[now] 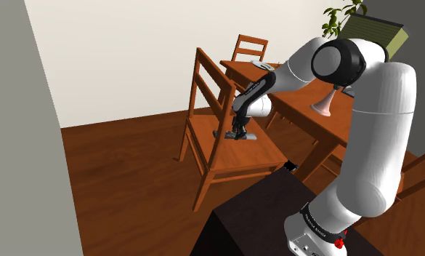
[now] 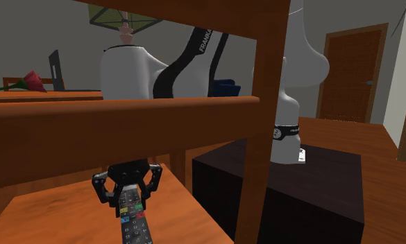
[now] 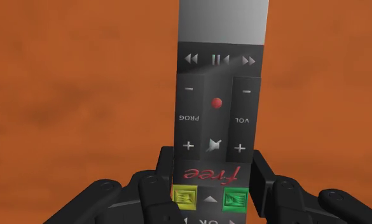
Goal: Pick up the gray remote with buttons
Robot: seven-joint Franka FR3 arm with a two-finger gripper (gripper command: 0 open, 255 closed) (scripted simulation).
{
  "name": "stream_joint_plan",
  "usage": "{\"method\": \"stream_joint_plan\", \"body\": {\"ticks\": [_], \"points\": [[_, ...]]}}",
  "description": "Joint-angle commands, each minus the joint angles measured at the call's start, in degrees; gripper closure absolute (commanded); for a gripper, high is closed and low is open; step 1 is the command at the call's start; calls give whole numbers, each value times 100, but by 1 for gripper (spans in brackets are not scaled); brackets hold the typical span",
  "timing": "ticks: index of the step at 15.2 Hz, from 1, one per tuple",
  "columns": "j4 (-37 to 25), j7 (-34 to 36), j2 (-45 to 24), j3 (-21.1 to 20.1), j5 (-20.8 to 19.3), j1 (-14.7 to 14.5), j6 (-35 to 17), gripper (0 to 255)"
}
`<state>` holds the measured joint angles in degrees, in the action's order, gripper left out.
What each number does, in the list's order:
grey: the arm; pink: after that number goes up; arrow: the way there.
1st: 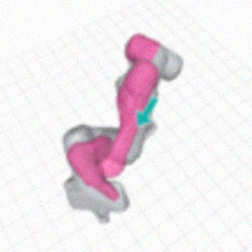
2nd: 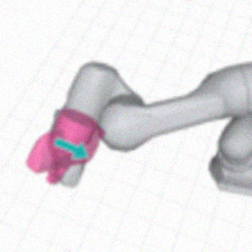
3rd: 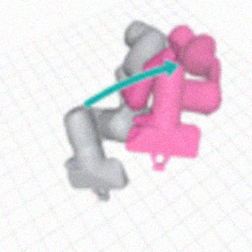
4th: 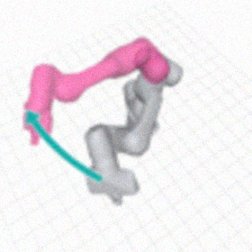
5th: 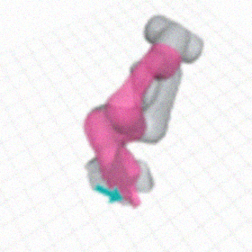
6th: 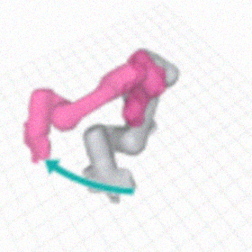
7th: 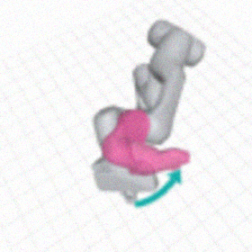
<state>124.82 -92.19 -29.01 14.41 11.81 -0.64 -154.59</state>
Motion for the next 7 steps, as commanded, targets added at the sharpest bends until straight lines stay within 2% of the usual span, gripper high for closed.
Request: {"method": "stream_joint_plan", "body": {"ticks": [1, 7], "points": [[35, 32, 156, 64, -62, -40, 122, 255], [81, 118, 447, 176, -193, -127, 362, 255]]}}
